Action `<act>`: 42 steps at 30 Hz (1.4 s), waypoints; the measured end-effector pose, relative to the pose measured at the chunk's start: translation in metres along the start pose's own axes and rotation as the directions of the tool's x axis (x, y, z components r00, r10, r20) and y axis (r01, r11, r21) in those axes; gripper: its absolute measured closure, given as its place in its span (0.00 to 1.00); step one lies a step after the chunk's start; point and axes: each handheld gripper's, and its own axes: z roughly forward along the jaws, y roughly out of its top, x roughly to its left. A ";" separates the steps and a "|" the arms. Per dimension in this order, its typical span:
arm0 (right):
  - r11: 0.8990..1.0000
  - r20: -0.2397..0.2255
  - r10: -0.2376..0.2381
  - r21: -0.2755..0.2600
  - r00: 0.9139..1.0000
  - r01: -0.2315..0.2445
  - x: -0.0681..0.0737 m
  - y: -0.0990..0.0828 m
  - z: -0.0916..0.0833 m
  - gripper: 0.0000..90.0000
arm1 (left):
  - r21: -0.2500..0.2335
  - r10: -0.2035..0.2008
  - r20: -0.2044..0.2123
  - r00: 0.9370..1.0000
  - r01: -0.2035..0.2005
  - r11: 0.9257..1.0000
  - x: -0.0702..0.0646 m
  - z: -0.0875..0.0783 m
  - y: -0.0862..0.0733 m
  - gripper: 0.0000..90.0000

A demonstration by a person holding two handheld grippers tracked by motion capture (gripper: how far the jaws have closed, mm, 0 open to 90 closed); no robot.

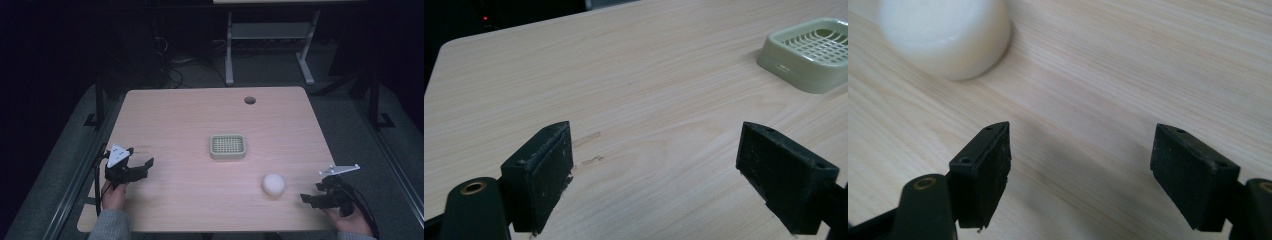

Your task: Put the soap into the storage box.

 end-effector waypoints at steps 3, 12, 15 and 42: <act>1.000 -0.010 -0.006 -0.014 1.000 0.006 0.001 0.001 -0.001 0.26 | 0.002 -0.007 0.001 1.000 0.007 1.000 0.001 0.001 0.000 0.16; 0.999 -0.013 -0.030 0.021 0.999 0.030 0.011 0.010 -0.001 0.26 | 0.010 -0.004 -0.003 1.000 0.004 1.000 0.001 0.001 -0.001 0.16; 0.999 -0.018 -0.038 0.028 0.999 0.039 0.014 0.017 -0.003 0.25 | 0.013 -0.008 0.000 1.000 0.008 1.000 0.002 0.001 -0.002 0.16; 0.973 -0.043 -0.190 0.122 0.981 0.194 0.044 0.065 -0.013 0.23 | 0.008 -0.015 -0.014 1.000 0.015 1.000 0.005 0.000 -0.002 0.16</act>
